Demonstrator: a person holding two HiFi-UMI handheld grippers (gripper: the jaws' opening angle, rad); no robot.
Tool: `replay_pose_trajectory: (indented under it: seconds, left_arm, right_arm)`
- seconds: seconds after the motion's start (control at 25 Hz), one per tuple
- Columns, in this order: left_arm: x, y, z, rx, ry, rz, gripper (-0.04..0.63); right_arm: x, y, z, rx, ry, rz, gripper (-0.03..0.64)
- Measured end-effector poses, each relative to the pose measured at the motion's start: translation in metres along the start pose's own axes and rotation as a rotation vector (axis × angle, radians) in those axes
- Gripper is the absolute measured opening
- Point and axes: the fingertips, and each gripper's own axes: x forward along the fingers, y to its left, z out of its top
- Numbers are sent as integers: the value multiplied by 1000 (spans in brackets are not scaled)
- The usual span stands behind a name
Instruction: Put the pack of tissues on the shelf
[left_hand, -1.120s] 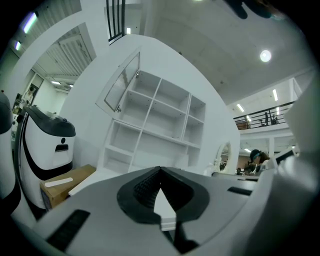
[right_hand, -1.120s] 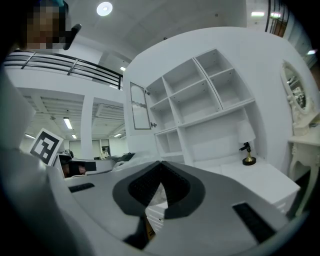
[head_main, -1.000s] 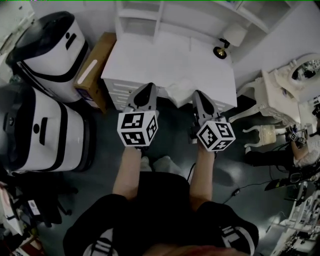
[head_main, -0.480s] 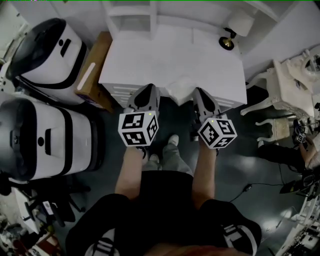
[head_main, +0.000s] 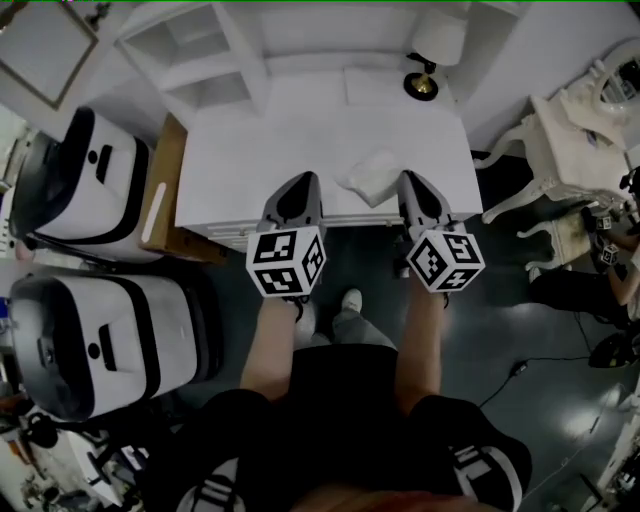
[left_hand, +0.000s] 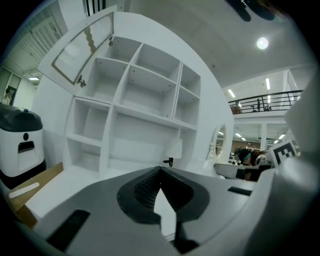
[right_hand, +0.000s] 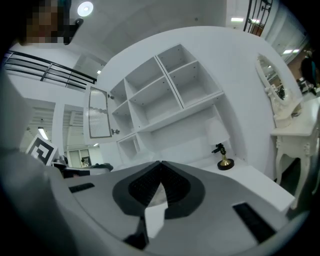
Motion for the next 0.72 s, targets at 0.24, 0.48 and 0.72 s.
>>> replay_pose_trajectory:
  seconds: [0.24, 0.48, 0.72]
  left_arm:
    - [40, -42, 17, 36, -26, -42, 11]
    - [54, -30, 27, 34, -48, 10, 11]
    - [67, -3, 45, 37, -66, 48, 11]
  right_arm:
    - [3, -58, 35, 56, -61, -14, 20]
    - [29, -58, 46, 49, -65, 51, 20]
    - [69, -38, 44, 53, -40, 114, 20]
